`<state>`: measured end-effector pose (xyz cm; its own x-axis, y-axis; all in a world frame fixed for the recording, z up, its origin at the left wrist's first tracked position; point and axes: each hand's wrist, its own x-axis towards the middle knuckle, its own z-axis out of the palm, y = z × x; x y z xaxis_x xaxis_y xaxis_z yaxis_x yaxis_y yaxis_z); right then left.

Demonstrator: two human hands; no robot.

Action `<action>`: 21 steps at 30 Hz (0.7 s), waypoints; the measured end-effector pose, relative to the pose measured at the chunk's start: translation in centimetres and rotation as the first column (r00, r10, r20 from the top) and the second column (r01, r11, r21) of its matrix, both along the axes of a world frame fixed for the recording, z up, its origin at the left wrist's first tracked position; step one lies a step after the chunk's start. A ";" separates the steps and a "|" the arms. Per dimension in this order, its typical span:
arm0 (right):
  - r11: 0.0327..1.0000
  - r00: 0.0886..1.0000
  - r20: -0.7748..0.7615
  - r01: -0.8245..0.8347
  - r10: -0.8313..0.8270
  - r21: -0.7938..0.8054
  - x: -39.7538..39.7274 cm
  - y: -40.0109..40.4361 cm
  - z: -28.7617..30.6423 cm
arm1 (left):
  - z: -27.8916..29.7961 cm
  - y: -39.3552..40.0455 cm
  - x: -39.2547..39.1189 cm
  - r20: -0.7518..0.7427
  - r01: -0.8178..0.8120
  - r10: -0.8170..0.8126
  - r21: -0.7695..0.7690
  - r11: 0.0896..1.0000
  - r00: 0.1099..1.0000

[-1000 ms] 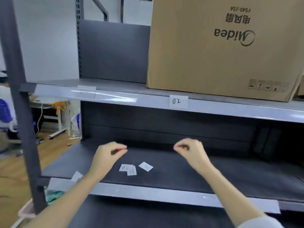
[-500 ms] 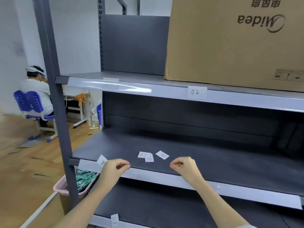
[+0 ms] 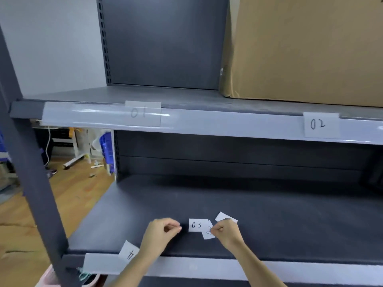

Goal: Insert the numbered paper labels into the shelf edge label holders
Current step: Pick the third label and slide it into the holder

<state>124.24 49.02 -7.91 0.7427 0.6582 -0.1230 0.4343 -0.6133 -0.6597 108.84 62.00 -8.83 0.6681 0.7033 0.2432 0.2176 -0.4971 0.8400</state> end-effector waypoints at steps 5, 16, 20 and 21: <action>0.980 0.986 -0.021 0.163 -0.166 -0.113 0.2 3.0 -0.2 | -0.5 1.6 1.0 0.022 0.027 -0.026 -0.033 0.999 0.999; 0.943 0.977 0.041 0.213 -0.210 -0.256 -0.3 4.2 0.5 | -0.4 2.4 0.7 0.047 0.044 -0.041 -0.048 0.998 0.998; 0.934 0.970 0.058 0.243 -0.236 -0.263 -0.8 4.7 0.7 | -0.5 2.3 0.6 0.048 0.061 -0.059 -0.052 0.997 0.997; 0.932 0.969 0.065 0.246 -0.237 -0.266 -1.0 4.8 0.7 | -0.6 2.4 0.5 0.050 0.060 -0.058 -0.055 0.997 0.997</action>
<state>123.26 53.85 -7.21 0.8814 0.4041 -0.2446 0.2690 -0.8551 -0.4433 109.30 64.39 -9.43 0.6974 0.6763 0.2371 0.1480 -0.4597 0.8757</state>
